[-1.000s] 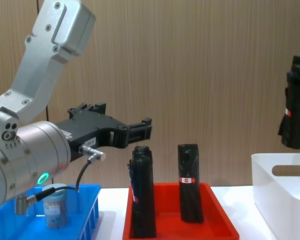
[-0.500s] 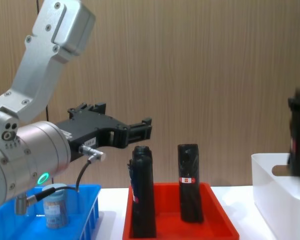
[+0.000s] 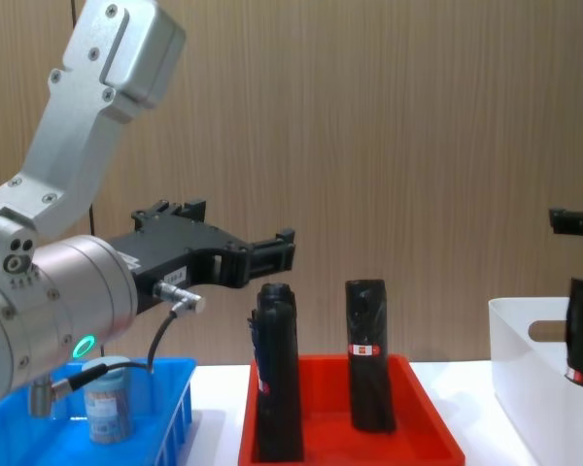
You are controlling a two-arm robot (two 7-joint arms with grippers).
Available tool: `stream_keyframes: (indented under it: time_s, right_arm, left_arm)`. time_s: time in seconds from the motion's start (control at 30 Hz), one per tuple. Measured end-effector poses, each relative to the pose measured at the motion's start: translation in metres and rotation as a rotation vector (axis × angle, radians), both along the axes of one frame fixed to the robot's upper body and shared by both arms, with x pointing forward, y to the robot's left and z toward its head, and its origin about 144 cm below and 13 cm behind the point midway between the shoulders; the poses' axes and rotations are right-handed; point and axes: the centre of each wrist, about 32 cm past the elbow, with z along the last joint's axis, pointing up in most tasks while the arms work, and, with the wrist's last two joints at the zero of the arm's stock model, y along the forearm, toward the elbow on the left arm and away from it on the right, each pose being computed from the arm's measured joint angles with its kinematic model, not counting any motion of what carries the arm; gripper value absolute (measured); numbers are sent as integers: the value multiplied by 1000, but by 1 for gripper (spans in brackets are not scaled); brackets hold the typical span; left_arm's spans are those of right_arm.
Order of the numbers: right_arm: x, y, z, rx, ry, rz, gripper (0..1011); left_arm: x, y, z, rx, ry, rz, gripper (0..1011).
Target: Pick the cotton swabs from the blue box and place them into the white box.
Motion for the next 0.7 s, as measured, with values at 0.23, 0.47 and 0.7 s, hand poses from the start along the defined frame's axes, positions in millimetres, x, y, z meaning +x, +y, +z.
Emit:
stream_keyframes:
  time_s: [0.23,0.47,0.7]
  right_arm:
    - [-3,0,0,14,-5,2,1001]
    - [-4,0,0,18,-5,2,1002]
    - [-10,2,-3,21,-7,8,1001]
  left_arm:
    - [0,0,0,0,0,0,1004]
    - [0,0,0,0,0,0,1004]
    - [0,0,0,0,0,0,1004]
